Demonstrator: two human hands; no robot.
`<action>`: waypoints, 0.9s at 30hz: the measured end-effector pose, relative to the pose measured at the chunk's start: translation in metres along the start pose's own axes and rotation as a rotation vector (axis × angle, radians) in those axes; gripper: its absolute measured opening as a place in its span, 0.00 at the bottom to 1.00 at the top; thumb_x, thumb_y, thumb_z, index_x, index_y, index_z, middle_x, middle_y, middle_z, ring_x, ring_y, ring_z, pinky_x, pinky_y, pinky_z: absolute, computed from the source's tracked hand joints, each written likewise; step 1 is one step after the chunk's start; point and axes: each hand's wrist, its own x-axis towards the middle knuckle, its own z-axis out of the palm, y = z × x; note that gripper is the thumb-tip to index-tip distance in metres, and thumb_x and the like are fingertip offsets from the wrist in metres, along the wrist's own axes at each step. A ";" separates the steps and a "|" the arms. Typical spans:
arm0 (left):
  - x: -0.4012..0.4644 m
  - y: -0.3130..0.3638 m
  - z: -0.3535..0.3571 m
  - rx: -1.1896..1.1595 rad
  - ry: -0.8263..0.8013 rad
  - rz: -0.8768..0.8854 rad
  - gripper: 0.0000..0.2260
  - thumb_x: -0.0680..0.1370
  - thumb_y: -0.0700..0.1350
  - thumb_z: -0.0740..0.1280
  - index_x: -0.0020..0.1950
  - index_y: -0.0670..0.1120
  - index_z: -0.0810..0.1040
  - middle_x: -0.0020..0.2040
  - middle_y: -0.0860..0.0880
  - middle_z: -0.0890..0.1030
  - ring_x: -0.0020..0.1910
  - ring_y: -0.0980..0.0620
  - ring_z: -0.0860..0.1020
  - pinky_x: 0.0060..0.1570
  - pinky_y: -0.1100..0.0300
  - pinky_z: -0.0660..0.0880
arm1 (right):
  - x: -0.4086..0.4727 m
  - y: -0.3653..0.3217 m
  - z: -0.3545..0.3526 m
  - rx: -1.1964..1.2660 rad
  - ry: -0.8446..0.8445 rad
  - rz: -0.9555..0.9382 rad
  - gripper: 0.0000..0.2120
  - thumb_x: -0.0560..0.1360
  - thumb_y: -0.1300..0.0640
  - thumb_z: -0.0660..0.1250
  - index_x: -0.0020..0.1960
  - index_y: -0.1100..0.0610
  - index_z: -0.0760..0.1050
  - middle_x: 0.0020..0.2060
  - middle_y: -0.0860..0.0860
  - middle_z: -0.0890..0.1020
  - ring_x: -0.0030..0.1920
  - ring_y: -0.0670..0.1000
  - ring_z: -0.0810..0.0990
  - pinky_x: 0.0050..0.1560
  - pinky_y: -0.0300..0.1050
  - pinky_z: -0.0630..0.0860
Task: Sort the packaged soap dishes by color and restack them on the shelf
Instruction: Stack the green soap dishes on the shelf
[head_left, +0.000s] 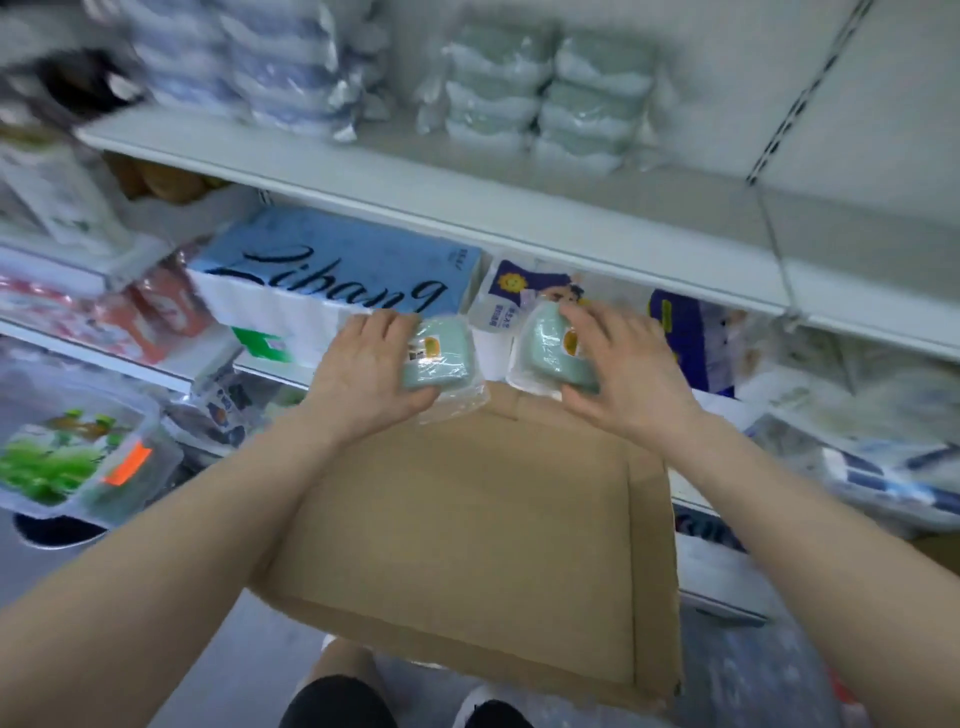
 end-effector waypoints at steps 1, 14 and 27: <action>0.011 0.000 -0.015 -0.006 0.064 0.017 0.37 0.65 0.65 0.62 0.66 0.41 0.72 0.56 0.41 0.76 0.54 0.39 0.73 0.59 0.48 0.69 | 0.009 0.001 -0.016 -0.013 0.063 -0.016 0.38 0.64 0.44 0.66 0.71 0.55 0.66 0.62 0.57 0.74 0.58 0.61 0.74 0.57 0.56 0.69; 0.178 -0.019 -0.111 0.040 0.130 0.172 0.37 0.68 0.60 0.73 0.72 0.45 0.68 0.64 0.40 0.70 0.60 0.38 0.70 0.62 0.48 0.67 | 0.124 0.054 -0.104 -0.085 0.192 0.186 0.37 0.66 0.47 0.73 0.71 0.54 0.66 0.63 0.58 0.74 0.61 0.62 0.73 0.61 0.57 0.67; 0.392 -0.021 -0.138 -0.040 0.138 0.282 0.33 0.70 0.61 0.71 0.69 0.49 0.66 0.65 0.44 0.72 0.61 0.40 0.72 0.63 0.47 0.69 | 0.260 0.118 -0.149 -0.063 0.227 0.281 0.37 0.69 0.51 0.72 0.74 0.53 0.62 0.69 0.56 0.69 0.67 0.62 0.68 0.67 0.54 0.62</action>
